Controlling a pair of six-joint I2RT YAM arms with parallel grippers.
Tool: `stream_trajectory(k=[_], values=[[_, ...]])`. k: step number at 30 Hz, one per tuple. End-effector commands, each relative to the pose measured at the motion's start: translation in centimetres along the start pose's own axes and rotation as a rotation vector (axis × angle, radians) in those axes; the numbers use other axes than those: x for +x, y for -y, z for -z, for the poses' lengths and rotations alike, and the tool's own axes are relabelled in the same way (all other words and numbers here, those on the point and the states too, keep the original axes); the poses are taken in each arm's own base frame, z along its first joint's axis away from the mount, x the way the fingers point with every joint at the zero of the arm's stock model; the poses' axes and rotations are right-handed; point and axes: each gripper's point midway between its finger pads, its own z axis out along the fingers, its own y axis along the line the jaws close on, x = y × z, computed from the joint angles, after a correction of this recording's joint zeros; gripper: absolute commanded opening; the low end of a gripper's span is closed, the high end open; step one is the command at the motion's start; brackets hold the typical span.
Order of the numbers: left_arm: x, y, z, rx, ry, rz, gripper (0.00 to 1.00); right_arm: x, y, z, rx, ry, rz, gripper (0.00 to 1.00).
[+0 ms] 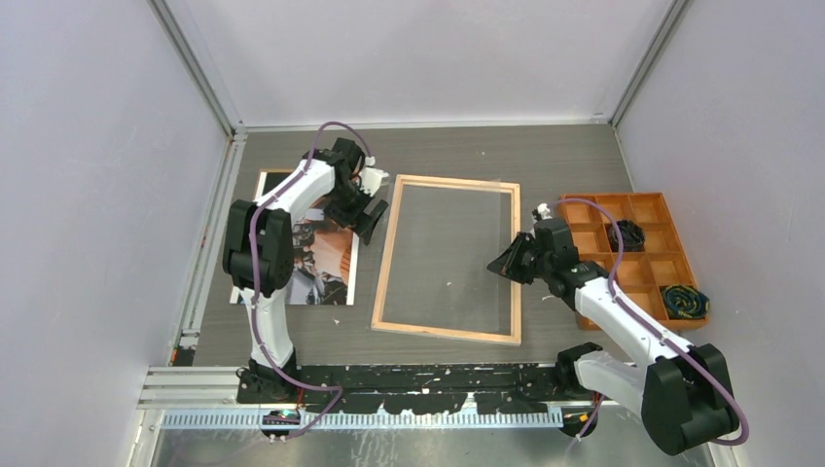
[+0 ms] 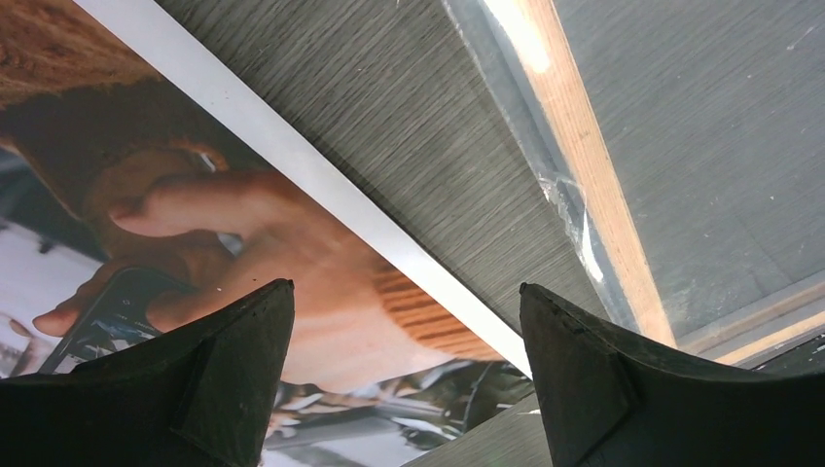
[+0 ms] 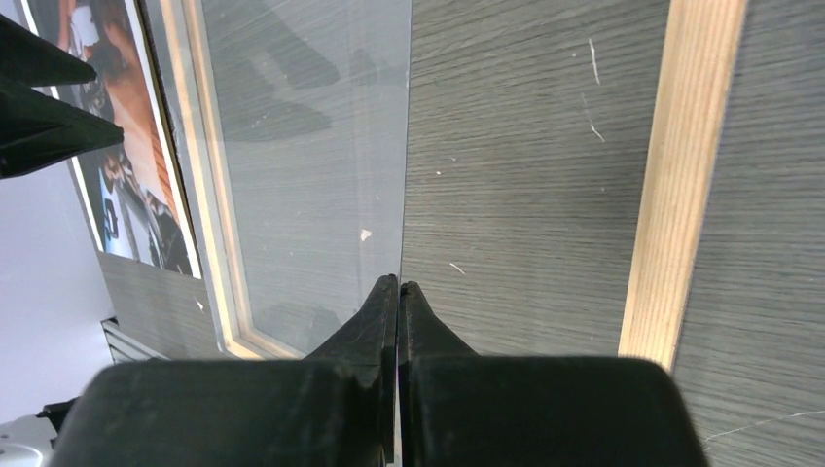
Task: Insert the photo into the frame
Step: Pick up the photo frame item from the photo frame, then place the photo frame item in the photo frame.
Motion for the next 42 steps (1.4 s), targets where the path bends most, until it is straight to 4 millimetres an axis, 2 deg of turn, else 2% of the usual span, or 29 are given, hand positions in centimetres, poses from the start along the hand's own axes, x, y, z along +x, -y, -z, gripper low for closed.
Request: stream_trajectory(k=[1, 9, 20, 24, 42], values=[[-0.6, 0.0, 0.4, -0.01, 0.032, 0.002, 0.87, -2.0, -0.9, 0.3, -0.031, 0.103, -0.012, 0.01], [0.3, 0.3, -1.1, 0.003, 0.004, 0.012, 0.85, -2.9, -1.4, 0.7, -0.038, 0.121, 0.013, 0.01], [0.6, 0.5, -1.7, -0.002, 0.001, 0.01, 0.84, -4.1, -2.4, 1.8, -0.064, 0.132, 0.048, 0.01], [0.5, 0.5, -1.8, -0.006, 0.003, 0.009, 0.84, -3.9, -2.8, 1.5, -0.079, 0.098, 0.048, 0.01], [0.0, 1.3, -2.1, -0.015, 0.003, -0.007, 0.83, -4.2, -2.0, 2.1, -0.075, 0.073, 0.025, 0.01]])
